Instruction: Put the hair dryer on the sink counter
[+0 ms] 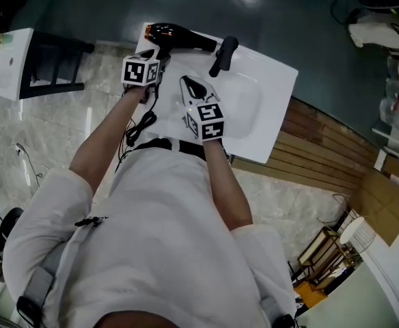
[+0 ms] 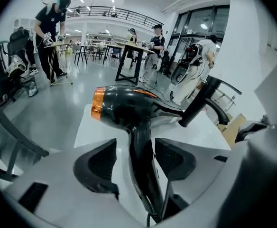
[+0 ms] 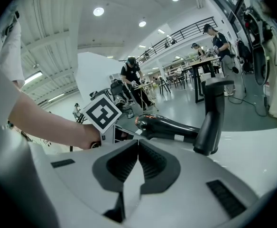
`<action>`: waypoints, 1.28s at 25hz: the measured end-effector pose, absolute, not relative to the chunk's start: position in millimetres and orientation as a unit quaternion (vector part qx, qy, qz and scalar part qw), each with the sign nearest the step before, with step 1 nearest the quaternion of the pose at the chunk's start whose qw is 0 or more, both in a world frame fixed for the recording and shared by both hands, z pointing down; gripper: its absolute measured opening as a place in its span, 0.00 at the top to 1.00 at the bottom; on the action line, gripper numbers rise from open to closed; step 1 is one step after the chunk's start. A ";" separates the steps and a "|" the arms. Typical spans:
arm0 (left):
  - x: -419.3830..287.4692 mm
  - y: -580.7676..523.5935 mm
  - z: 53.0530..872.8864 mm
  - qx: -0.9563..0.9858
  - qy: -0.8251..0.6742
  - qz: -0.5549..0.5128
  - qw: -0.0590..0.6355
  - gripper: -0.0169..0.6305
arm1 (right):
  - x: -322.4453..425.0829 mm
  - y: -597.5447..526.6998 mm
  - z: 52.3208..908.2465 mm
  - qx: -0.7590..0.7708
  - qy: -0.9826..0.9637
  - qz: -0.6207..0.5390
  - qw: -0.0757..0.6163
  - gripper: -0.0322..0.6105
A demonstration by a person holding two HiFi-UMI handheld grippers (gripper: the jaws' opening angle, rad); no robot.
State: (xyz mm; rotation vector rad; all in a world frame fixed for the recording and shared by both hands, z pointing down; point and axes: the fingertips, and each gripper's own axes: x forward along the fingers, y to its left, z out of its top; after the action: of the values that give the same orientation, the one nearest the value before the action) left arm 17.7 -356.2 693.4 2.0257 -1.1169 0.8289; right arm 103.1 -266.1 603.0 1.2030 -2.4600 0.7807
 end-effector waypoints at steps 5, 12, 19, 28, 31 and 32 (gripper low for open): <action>16.7 -350.0 675.6 0.788 -0.424 0.300 0.330 0.61 | 108.5 -264.5 597.3 0.432 -0.849 0.267 0.143 0.94; 8.3 -343.5 643.2 0.805 -0.422 0.265 0.321 0.61 | 112.2 -262.0 588.5 0.450 -0.843 0.260 0.138 0.94; 9.5 -332.7 594.7 0.835 -0.406 0.200 0.311 0.73 | 114.1 -254.9 578.0 0.471 -0.835 0.251 0.130 0.94; 3.5 -305.1 553.4 0.860 -0.385 0.154 0.295 0.84 | 112.0 -237.3 561.5 0.499 -0.826 0.234 0.118 0.94; -1.3 -298.3 544.7 0.865 -0.380 0.144 0.295 0.86 | 113.4 -230.6 551.9 0.511 -0.822 0.225 0.112 0.94; -3.2 -296.2 542.1 0.866 -0.379 0.142 0.294 0.87 | 113.9 -228.1 549.2 0.516 -0.820 0.222 0.111 0.94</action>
State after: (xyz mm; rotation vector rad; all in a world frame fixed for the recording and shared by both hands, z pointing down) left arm -3.2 -296.2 542.1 2.3067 -1.0083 0.3788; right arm 113.9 -228.1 549.2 1.5151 -2.4086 0.6526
